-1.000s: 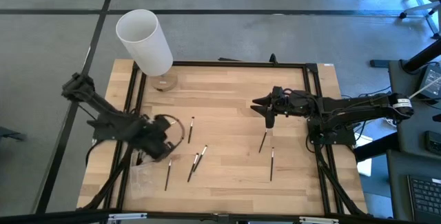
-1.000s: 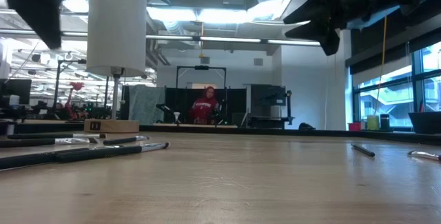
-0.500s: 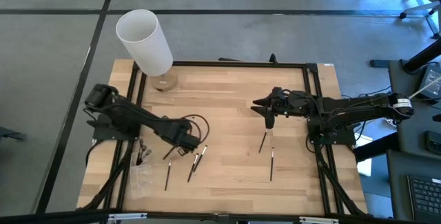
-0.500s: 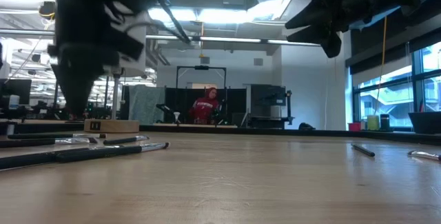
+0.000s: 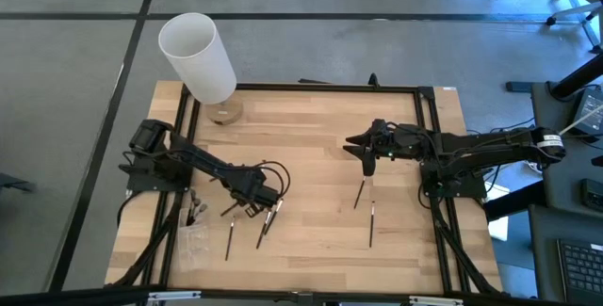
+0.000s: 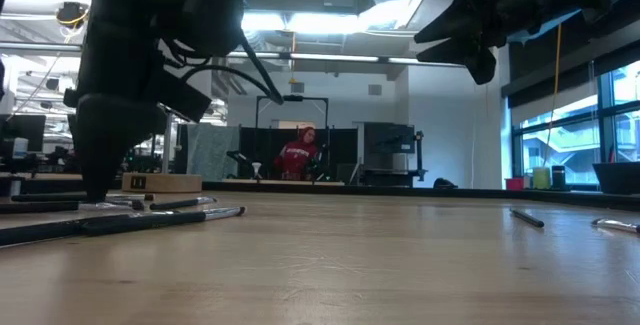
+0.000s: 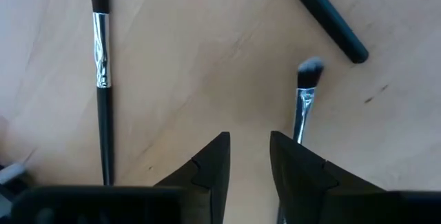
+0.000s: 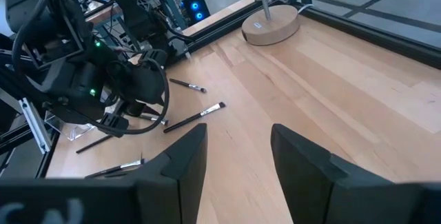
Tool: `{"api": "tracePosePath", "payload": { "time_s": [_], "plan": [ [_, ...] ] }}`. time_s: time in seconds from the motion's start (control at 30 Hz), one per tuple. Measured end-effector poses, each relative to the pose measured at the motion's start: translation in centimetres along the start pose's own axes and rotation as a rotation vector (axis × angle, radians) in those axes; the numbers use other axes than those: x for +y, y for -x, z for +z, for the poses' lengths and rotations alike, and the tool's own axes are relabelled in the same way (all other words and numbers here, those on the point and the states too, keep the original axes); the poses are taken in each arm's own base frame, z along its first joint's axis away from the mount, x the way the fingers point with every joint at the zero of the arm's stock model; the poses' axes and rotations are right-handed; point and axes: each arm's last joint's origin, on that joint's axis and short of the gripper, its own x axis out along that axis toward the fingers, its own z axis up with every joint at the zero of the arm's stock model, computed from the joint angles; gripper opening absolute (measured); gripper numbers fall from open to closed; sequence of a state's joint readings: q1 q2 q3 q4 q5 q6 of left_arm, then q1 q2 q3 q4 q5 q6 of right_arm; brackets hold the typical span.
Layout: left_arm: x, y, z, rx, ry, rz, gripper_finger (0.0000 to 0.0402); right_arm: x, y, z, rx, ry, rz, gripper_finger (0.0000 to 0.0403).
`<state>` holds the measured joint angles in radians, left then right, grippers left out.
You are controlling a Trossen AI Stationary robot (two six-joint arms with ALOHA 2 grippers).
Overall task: Pick & Place Makeup Supplies
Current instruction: Put the makeup brush into the transparent organizer
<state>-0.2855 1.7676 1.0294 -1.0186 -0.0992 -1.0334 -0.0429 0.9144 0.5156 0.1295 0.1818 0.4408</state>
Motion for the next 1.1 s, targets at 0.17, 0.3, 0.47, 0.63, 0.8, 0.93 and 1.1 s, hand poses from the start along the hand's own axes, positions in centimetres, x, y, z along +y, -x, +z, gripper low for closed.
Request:
{"api": "tracePosePath", "payload": {
  "time_s": [0.17, 0.3, 0.47, 0.63, 0.8, 0.93, 1.1],
  "plan": [
    [0.0, 0.1, -0.1, 0.007, -0.006, -0.004, 0.0093, 0.0, 0.0, 0.0, 0.000, 0.000, 0.000, 0.0162],
    [0.1, 1.3, 0.1, -0.016, -0.037, -0.041, 0.0095, 0.0, 0.0, 0.0, 0.000, 0.000, 0.000, 0.0162],
    [0.4, 3.2, 0.0, -0.075, -0.058, -0.109, 0.0102, 0.0, 0.0, 0.0, 0.000, 0.000, 0.000, 0.0162],
    [0.1, 3.2, -0.6, -0.117, -0.057, -0.109, 0.0104, 0.0, 0.0, 0.0, 0.000, 0.000, 0.000, 0.0162],
    [-0.3, 1.6, -1.5, -0.119, -0.041, -0.150, 0.0104, 0.0, 0.0, 0.0, 0.001, 0.000, 0.000, 0.0162],
    [0.0, 0.4, -2.0, -0.099, -0.024, -0.145, 0.0104, 0.0, 0.0, 0.0, 0.001, -0.001, 0.000, 0.0162],
    [0.2, -0.7, -2.3, -0.102, -0.023, -0.151, 0.0091, 0.0, 0.0, 0.0, 0.001, -0.004, 0.000, 0.0162]
  ]
}}
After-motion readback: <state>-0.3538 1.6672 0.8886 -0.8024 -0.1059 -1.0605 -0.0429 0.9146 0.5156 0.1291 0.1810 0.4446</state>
